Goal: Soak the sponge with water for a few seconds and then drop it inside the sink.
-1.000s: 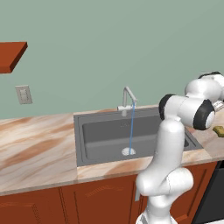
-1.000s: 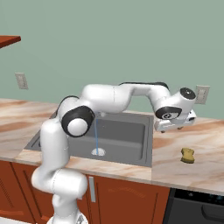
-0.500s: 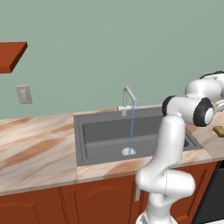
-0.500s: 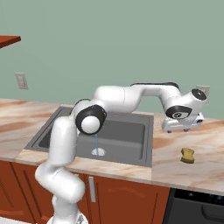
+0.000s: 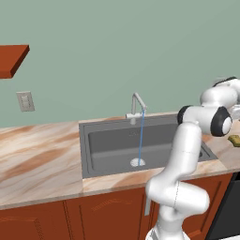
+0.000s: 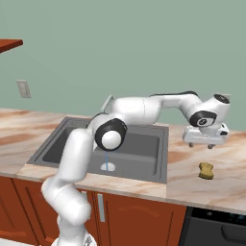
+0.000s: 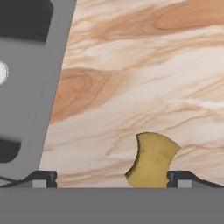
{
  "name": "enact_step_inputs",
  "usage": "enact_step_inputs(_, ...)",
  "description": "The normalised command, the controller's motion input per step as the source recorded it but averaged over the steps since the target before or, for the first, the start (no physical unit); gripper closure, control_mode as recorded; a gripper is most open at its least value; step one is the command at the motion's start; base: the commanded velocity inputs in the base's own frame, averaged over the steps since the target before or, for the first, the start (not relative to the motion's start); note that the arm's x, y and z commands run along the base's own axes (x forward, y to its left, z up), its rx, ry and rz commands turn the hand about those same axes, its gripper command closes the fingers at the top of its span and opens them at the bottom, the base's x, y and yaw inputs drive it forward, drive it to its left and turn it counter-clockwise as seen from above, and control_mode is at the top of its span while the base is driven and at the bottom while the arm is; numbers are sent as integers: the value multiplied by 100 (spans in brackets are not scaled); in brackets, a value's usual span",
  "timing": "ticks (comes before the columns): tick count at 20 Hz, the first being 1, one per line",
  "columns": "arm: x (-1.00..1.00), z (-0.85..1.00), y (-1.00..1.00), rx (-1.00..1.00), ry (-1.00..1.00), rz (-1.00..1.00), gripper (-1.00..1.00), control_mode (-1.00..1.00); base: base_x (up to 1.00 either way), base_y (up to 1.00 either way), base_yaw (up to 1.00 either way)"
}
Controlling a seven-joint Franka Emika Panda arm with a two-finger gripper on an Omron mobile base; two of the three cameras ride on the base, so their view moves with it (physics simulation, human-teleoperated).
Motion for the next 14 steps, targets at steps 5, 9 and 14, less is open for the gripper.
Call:
enact_step_inputs(5, 0, -35, -15, -1, 20, -16, -100, -100, 0, 0, 0)
enact_step_inputs(9, 0, -30, -18, 0, 11, -10, -100, -100, 0, 0, 0)
enact_step_inputs(14, 0, -21, -17, 0, 5, -4, -100, -100, 0, 0, 0)
